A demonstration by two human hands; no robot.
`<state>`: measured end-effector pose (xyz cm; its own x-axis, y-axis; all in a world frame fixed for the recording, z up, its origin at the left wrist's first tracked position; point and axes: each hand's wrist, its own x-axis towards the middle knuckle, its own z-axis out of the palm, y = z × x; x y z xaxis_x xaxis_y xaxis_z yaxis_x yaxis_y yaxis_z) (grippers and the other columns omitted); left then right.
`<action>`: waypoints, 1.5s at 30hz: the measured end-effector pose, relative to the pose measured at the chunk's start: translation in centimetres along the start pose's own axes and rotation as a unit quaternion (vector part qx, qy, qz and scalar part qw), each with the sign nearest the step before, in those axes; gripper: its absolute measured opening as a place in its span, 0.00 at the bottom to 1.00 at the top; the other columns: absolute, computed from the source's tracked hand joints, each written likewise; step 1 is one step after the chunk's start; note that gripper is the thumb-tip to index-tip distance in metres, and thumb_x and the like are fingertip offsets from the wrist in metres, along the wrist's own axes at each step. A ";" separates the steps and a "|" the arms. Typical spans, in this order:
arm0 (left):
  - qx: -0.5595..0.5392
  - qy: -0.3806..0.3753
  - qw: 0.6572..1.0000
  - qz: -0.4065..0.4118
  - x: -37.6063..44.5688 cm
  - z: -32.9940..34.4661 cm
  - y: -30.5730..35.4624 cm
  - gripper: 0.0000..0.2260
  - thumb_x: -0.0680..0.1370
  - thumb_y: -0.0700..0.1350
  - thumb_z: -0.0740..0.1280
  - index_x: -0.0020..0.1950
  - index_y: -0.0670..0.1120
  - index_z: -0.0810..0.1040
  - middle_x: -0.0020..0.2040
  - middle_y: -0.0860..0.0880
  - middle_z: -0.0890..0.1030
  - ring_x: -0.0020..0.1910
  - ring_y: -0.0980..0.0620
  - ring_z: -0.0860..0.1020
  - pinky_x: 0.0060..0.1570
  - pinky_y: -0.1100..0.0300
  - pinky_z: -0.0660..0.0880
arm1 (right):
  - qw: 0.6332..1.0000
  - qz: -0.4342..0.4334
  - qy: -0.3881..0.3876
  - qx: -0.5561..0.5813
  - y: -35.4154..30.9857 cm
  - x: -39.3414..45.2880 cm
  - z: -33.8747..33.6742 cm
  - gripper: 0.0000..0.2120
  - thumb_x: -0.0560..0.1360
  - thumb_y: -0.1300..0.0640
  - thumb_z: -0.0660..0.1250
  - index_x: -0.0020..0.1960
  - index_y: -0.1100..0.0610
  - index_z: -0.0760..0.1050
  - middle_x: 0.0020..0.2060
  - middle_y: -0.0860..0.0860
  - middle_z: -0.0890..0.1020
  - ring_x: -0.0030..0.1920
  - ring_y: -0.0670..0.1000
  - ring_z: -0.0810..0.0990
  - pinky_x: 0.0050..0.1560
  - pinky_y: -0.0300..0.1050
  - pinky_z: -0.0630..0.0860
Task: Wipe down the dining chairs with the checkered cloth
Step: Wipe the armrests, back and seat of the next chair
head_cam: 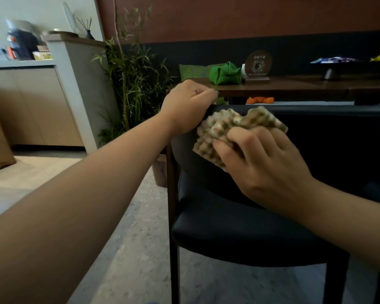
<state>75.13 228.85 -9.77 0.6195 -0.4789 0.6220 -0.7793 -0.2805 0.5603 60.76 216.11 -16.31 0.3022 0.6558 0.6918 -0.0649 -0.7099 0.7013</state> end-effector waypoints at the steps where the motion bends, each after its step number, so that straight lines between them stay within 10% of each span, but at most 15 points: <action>1: 0.005 0.000 1.000 -0.004 -0.1 0.0 0.1 0.16 0.72 0.50 0.60 0.25 0.48 0.65 0.23 0.54 0.63 0.28 0.49 0.63 0.35 0.43 0.68 | 1.000 -0.005 -0.003 -0.016 0.0 0.2 0.0 0.10 0.79 0.58 0.62 0.55 0.61 0.79 0.47 0.59 0.77 0.40 0.57 0.75 0.37 0.49 0.68; 8: 0.020 0.010 1.000 0.016 -0.3 0.2 0.3 0.17 0.72 0.50 0.59 0.29 0.40 0.68 0.27 0.47 0.64 0.30 0.46 0.63 0.35 0.42 0.66 | 0.997 -0.026 -0.009 -0.074 -1.4 1.5 1.1 0.08 0.79 0.59 0.61 0.46 0.58 0.79 0.38 0.54 0.80 0.30 0.54 0.75 0.27 0.45 0.69; 12: 0.035 0.009 0.999 0.015 -0.4 0.1 0.5 0.15 0.72 0.50 0.58 0.27 0.48 0.61 0.27 0.49 0.62 0.30 0.47 0.63 0.35 0.43 0.65 | 0.974 -0.152 -0.033 -0.165 -3.3 -0.2 1.8 0.11 0.74 0.52 0.66 0.47 0.57 0.83 0.38 0.51 0.82 0.44 0.50 0.68 0.38 0.44 0.66; 20: 0.030 0.014 0.999 0.018 -0.4 0.1 0.5 0.16 0.71 0.50 0.59 0.26 0.49 0.59 0.27 0.49 0.61 0.31 0.47 0.62 0.35 0.44 0.63 | 0.996 -0.077 -0.005 0.053 -1.8 -0.4 0.5 0.10 0.79 0.62 0.60 0.47 0.61 0.80 0.37 0.55 0.77 0.33 0.55 0.73 0.33 0.49 0.67; 45: -0.012 0.008 1.000 0.011 -0.4 0.2 0.5 0.16 0.70 0.49 0.60 0.24 0.50 0.61 0.26 0.49 0.62 0.31 0.46 0.61 0.35 0.42 0.64 | 0.996 -0.025 -0.084 -0.013 0.2 1.9 -1.6 0.12 0.81 0.60 0.55 0.52 0.62 0.77 0.43 0.59 0.80 0.32 0.56 0.76 0.28 0.46 0.68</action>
<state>74.49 228.80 -9.87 0.6037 -0.4717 0.6427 -0.7905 -0.2494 0.5594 59.84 217.67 -14.59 0.4603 0.6370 0.6184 -0.0696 -0.6686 0.7404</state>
